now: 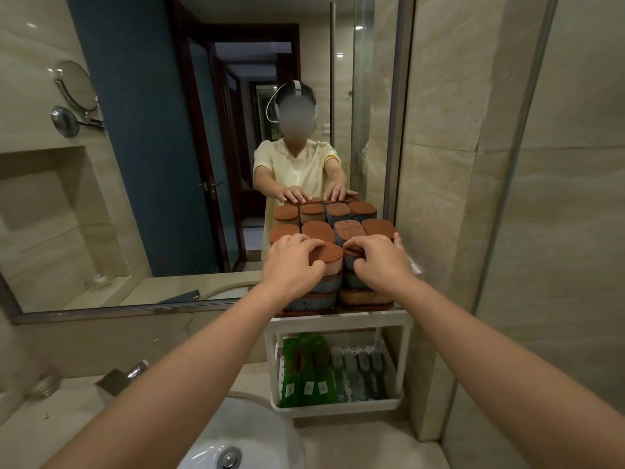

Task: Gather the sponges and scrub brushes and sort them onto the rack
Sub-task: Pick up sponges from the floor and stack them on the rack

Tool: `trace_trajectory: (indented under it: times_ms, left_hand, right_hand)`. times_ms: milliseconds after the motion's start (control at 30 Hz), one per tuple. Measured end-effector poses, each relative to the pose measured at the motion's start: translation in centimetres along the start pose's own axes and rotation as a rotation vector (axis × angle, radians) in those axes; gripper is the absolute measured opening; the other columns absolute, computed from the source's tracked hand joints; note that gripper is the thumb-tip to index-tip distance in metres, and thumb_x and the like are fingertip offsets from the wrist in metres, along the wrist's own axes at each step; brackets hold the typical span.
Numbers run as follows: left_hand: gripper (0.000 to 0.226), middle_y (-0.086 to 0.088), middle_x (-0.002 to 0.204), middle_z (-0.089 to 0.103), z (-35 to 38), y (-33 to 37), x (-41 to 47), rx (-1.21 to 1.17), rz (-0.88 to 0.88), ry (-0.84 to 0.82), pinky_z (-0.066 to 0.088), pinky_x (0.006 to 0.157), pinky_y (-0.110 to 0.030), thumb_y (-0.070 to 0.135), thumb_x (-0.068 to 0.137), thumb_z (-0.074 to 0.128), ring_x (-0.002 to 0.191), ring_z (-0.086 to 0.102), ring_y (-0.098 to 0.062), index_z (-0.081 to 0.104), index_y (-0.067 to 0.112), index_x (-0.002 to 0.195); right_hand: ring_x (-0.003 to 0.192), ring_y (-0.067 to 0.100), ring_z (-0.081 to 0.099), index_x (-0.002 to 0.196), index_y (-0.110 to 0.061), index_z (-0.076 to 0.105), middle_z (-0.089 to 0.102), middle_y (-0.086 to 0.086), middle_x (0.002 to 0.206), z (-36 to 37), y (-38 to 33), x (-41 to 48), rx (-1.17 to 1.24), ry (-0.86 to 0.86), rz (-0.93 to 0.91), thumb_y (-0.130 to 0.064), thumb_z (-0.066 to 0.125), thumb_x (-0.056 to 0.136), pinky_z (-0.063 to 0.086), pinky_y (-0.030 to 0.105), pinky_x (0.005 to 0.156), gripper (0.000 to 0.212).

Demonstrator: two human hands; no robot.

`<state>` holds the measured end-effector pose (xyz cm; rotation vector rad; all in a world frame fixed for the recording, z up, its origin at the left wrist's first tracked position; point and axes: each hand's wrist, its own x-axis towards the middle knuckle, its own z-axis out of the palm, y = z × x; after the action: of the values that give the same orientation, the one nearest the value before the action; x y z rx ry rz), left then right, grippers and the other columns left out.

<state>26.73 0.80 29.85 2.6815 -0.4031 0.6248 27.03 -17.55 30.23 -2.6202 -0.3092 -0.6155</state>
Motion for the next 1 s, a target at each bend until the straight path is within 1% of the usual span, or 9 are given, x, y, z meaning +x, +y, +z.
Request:
trace_trajectory:
  times_ms: [100,200,333,467,600,767,900,933,1000]
  left_hand:
    - [0.053,0.005,0.123,0.053,0.0,-0.2,-0.6,-0.010,0.014,0.060,0.034,0.101,-0.037,0.040,0.077,0.050,0.121,0.041,-0.018,0.053,0.033,0.130]
    - [0.052,0.006,0.122,0.054,-0.2,-0.5,-0.9,-0.009,0.039,0.067,0.033,0.101,-0.036,0.040,0.076,0.050,0.119,0.042,-0.017,0.054,0.033,0.127]
    - [0.049,0.007,0.133,0.055,-0.4,-0.5,-0.5,0.017,0.023,0.017,0.025,0.113,-0.041,0.040,0.083,0.049,0.127,0.041,-0.018,0.053,0.033,0.131]
    - [0.050,0.006,0.140,0.049,-0.1,-0.1,-0.4,0.062,0.021,-0.025,0.016,0.119,-0.044,0.035,0.087,0.050,0.133,0.036,-0.018,0.047,0.031,0.137]
    - [0.052,0.005,0.145,0.044,0.3,0.2,-0.6,0.051,0.007,-0.022,0.009,0.119,-0.046,0.029,0.089,0.048,0.138,0.031,-0.017,0.044,0.028,0.141]
    - [0.055,0.005,0.151,0.038,0.4,-0.2,-0.8,0.047,-0.006,-0.027,0.000,0.119,-0.047,0.035,0.088,0.047,0.144,0.022,-0.019,0.042,0.030,0.142]
    - [0.060,0.006,0.151,0.038,0.1,-0.5,-1.2,0.028,0.012,0.028,0.000,0.119,-0.047,0.041,0.083,0.050,0.145,0.021,-0.017,0.042,0.031,0.141]
    - [0.061,0.006,0.149,0.040,0.0,-0.5,-1.5,0.013,0.019,0.054,0.001,0.119,-0.047,0.041,0.081,0.050,0.143,0.024,-0.016,0.042,0.031,0.141]
    - [0.062,0.007,0.143,0.045,-0.5,-0.8,-2.2,-0.020,0.024,0.130,0.006,0.119,-0.045,0.043,0.078,0.049,0.138,0.032,-0.014,0.045,0.030,0.138]
  right_hand:
    - [0.130,0.017,0.043,0.122,-0.033,0.062,0.062,-0.007,0.128,0.0,-0.2,-0.1,-0.005,0.000,-0.002,-0.010,0.051,0.082,-0.004,0.053,0.118,0.047]
    - [0.131,0.018,0.042,0.122,-0.031,0.062,0.062,-0.007,0.128,0.0,-0.4,-0.2,-0.006,-0.002,0.001,-0.010,0.051,0.082,-0.005,0.054,0.118,0.047]
    - [0.131,0.018,0.042,0.122,-0.031,0.062,0.062,-0.005,0.128,0.1,-0.5,-0.2,-0.013,0.002,0.012,-0.010,0.051,0.082,-0.007,0.054,0.117,0.047]
    - [0.130,0.015,0.045,0.122,-0.032,0.062,0.063,-0.007,0.126,0.3,-0.5,-0.3,-0.022,0.037,0.023,-0.009,0.051,0.083,-0.011,0.053,0.115,0.047]
    - [0.127,0.014,0.047,0.120,-0.032,0.063,0.064,-0.009,0.123,0.4,-0.5,-0.6,-0.012,0.060,0.020,-0.009,0.051,0.083,-0.012,0.053,0.115,0.045]
    - [0.128,0.014,0.046,0.120,-0.029,0.063,0.063,-0.008,0.124,0.3,-0.9,-0.9,0.040,0.128,0.002,-0.011,0.054,0.081,-0.010,0.052,0.116,0.044]
    - [0.123,0.014,0.049,0.122,-0.029,0.060,0.064,-0.007,0.120,0.3,-2.2,-0.9,0.152,0.203,-0.065,-0.012,0.055,0.081,-0.002,0.049,0.118,0.044]
    - [0.122,0.015,0.049,0.123,-0.029,0.060,0.063,-0.006,0.120,0.4,-2.7,-0.8,0.184,0.211,-0.085,-0.012,0.054,0.082,0.004,0.048,0.120,0.044]
    - [0.120,0.015,0.049,0.123,-0.028,0.058,0.061,-0.006,0.122,0.8,-3.9,-0.7,0.288,0.226,-0.122,-0.011,0.055,0.082,0.027,0.041,0.115,0.045]
